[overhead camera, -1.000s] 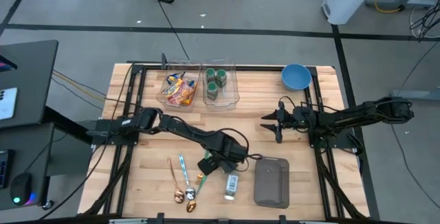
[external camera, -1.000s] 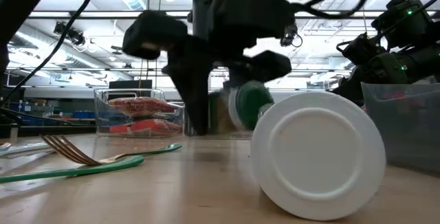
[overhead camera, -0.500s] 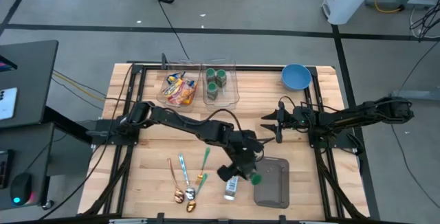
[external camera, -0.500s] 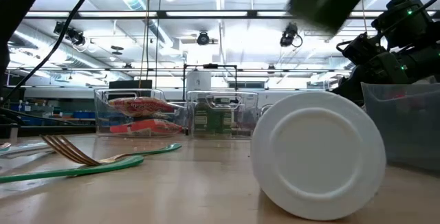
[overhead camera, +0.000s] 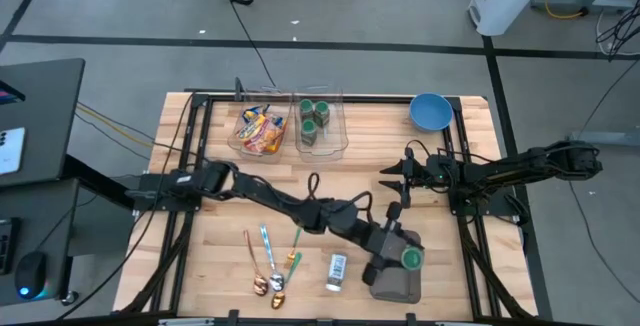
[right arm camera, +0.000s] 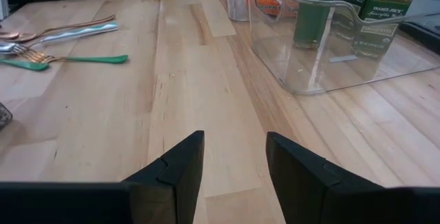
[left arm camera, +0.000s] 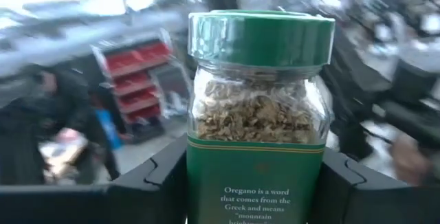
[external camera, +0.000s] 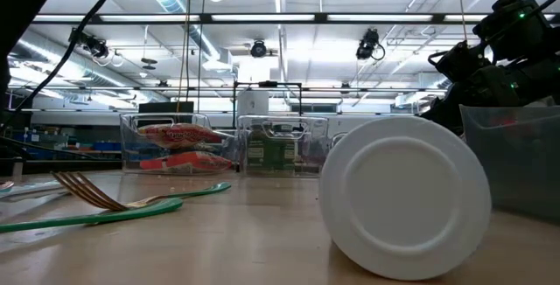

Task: Pick & Place Food Item
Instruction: Put the green spice bottle into the right transparent bin

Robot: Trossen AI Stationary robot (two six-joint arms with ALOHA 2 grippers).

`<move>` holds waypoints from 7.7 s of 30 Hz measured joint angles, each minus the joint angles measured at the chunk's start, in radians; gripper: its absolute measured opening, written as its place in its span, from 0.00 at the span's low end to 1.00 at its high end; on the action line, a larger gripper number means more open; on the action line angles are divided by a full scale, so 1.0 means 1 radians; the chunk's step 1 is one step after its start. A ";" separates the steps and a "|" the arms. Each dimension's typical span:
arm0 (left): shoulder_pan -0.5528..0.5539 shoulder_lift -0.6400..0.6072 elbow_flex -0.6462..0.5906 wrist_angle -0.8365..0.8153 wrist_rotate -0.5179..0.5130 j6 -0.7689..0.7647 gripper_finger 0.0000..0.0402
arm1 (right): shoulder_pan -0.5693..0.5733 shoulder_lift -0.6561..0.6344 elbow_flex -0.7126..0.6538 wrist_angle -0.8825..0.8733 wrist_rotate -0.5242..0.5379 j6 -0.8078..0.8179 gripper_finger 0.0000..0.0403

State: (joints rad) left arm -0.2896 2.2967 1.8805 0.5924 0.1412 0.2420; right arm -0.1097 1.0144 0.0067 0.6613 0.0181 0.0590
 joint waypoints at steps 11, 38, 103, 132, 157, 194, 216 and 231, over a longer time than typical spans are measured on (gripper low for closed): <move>0.019 0.066 -0.042 0.230 -0.099 -0.038 0.52 | 0.000 0.000 0.000 0.000 -0.007 0.004 0.41; 0.109 -0.524 -1.079 0.225 -0.542 -0.116 0.52 | 0.000 -0.001 0.012 0.061 0.004 0.005 0.41; 0.344 -0.459 -1.277 0.392 -0.366 -0.194 0.52 | 0.002 0.747 1.426 -1.315 -0.037 -0.371 0.74; 0.350 -0.459 -1.276 0.410 -0.336 -0.178 0.52 | 0.025 0.792 1.426 -1.255 0.004 -0.415 0.52; 0.274 -0.494 -1.278 0.394 -0.213 -0.257 0.81 | 0.058 0.775 1.426 -1.309 -0.019 -0.446 0.52; 0.160 -0.891 -1.276 0.097 -0.249 -0.046 0.81 | 0.121 0.685 1.308 -1.145 -0.121 -0.408 0.52; -0.055 -1.200 -1.276 0.084 -0.342 0.144 0.81 | 0.119 0.686 0.715 0.356 -0.315 -0.242 0.52; -0.057 -1.200 -1.277 0.020 -0.373 0.117 0.81 | 0.026 0.419 0.497 0.271 -0.059 -0.209 0.52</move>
State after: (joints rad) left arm -0.3466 1.0966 0.6037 0.6128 -0.2323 0.3588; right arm -0.0838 1.4331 0.5033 0.9321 -0.0405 -0.1495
